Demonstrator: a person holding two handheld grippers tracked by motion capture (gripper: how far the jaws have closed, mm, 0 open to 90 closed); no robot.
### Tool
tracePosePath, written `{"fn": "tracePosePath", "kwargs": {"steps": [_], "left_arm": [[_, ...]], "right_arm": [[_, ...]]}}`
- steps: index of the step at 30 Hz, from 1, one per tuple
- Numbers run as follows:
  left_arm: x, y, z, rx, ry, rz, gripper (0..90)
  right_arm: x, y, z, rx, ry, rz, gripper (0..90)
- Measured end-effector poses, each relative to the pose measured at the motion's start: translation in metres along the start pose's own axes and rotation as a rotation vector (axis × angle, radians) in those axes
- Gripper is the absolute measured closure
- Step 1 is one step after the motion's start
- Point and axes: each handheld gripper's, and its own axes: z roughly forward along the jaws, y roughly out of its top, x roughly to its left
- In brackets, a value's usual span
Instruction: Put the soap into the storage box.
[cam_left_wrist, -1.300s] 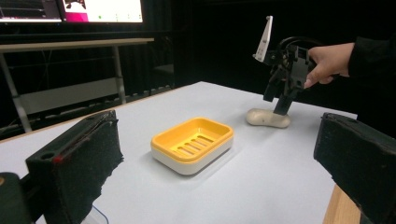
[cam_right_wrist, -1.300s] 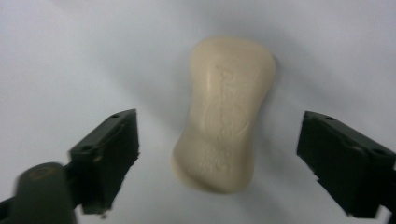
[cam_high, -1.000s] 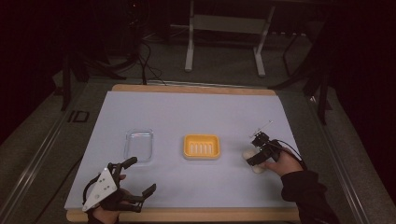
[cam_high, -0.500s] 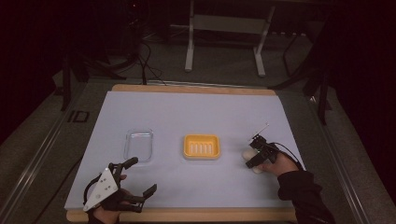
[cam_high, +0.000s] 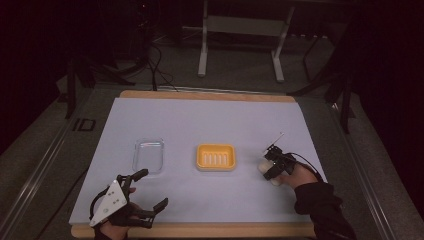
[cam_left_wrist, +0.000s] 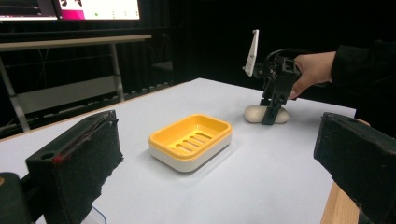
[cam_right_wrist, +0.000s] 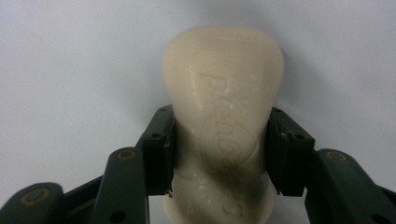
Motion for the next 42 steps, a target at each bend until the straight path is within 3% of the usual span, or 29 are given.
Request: {"fn": "tracePosePath", "kwargs": {"steps": [5, 9, 15, 17, 19, 29, 33, 34, 35, 36, 37, 41, 42], "left_arm": [[0.001, 0.0, 0.0, 0.003, 0.002, 0.001, 0.9], [0.001, 0.0, 0.001, 0.003, 0.001, -0.003, 0.9], [0.0, 0.0, 0.001, 0.004, -0.002, 0.001, 0.9], [0.0, 0.0, 0.001, 0.004, -0.002, -0.001, 0.9], [0.001, -0.001, 0.001, 0.006, 0.0, 0.001, 0.9], [0.001, -0.001, 0.001, 0.008, 0.004, 0.004, 0.9], [0.001, 0.0, 0.001, 0.005, 0.004, 0.003, 0.9], [0.001, 0.0, 0.001, 0.005, 0.004, 0.003, 0.9], [0.001, 0.0, 0.001, 0.005, 0.004, 0.004, 0.9], [0.001, 0.0, 0.001, 0.006, 0.005, 0.004, 0.9], [0.001, 0.0, 0.001, 0.007, 0.007, 0.005, 0.9], [0.001, 0.0, 0.001, 0.006, 0.006, 0.004, 0.9], [0.001, 0.0, 0.001, 0.006, 0.006, 0.004, 0.9]], "right_arm": [[-0.006, 0.001, -0.001, -0.006, 0.027, -0.029, 49.8], [-0.005, 0.001, -0.003, -0.034, 0.035, -0.099, 49.8], [-0.002, 0.003, -0.008, -0.034, 0.07, -0.213, 49.8], [-0.002, 0.004, -0.008, -0.026, 0.067, -0.231, 49.8], [-0.003, 0.006, -0.01, -0.022, 0.036, -0.277, 49.8], [-0.01, 0.012, -0.018, -0.004, 0.019, -0.34, 49.8], [-0.014, 0.013, -0.026, -0.038, 0.074, -0.441, 49.7], [-0.014, 0.013, -0.026, -0.038, 0.074, -0.441, 49.7], [-0.015, 0.013, -0.027, -0.04, 0.107, -0.453, 49.7], [-0.015, 0.012, -0.03, -0.065, 0.113, -0.504, 49.7], [-0.015, 0.012, -0.033, -0.064, 0.159, -0.537, 49.7], [-0.013, 0.012, -0.037, -0.038, 0.153, -0.613, 49.7], [-0.013, 0.012, -0.037, -0.038, 0.153, -0.613, 49.7]]}}
